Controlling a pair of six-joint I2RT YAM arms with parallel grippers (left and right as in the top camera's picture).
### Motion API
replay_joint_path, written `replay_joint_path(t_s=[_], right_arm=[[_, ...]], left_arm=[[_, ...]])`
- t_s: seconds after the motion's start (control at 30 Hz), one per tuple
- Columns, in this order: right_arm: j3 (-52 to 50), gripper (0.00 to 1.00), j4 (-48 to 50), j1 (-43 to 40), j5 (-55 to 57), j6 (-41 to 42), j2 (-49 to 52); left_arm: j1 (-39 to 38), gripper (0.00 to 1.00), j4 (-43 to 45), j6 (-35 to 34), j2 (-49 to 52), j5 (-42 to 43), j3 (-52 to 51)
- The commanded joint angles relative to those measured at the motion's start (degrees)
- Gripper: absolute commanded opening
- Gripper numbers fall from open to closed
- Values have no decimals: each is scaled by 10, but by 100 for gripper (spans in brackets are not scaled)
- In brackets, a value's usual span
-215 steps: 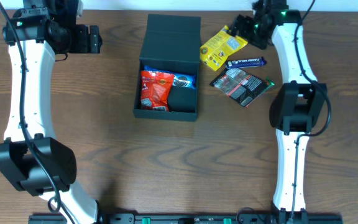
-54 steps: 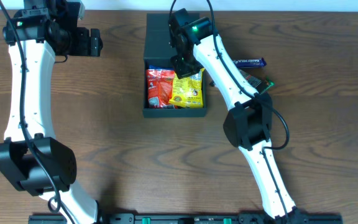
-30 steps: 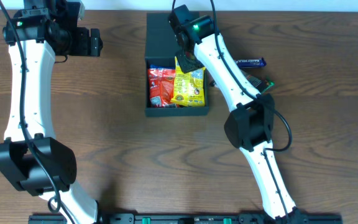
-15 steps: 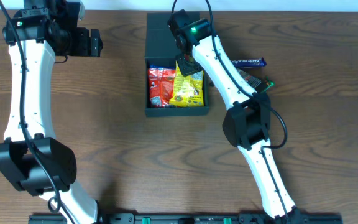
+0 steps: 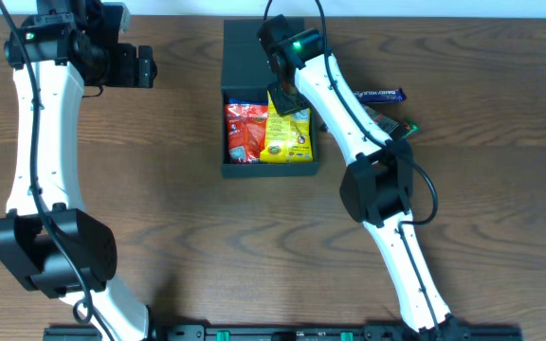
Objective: Pack container
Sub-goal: 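Press the yellow bag down into the box with the right gripper, then release the yellow bag and reach the right gripper to the candy packs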
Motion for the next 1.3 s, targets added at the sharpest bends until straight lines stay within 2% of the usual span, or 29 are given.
replay_joint_path(t_s=[0.0, 0.17, 0.5, 0.73, 0.77, 0.83, 0.87, 1.0, 1.17, 1.27], right_arm=[[-15, 1, -1, 1, -31, 2, 32], [-13, 1, -12, 1, -31, 2, 16], [-9, 1, 9, -9, -24, -12, -144], [-12, 3, -34, -67, 49, -40, -153], [-12, 6, -42, -74, 58, -41, -151], [-12, 26, -57, -94, 68, -54, -151], [-12, 30, -64, -103, 68, -64, -151], [-30, 59, -88, -135, 65, -85, -151], [-113, 68, -85, -164, 53, -91, -182], [-219, 69, -41, -178, 53, -103, -253]], left_arm=[[5, 96, -2, 12, 3, 0, -1], [5, 95, -2, 12, 3, 0, -1], [5, 95, -3, 12, 3, 0, -1], [5, 95, -6, 12, 3, 0, -1], [5, 95, -6, 12, 3, 0, -1], [5, 95, -6, 12, 3, 0, -1], [5, 95, -6, 12, 3, 0, -1], [5, 96, -7, 12, 3, 0, -1], [7, 95, -7, 17, 3, 0, -1], [14, 95, -11, 17, 3, 0, -1]])
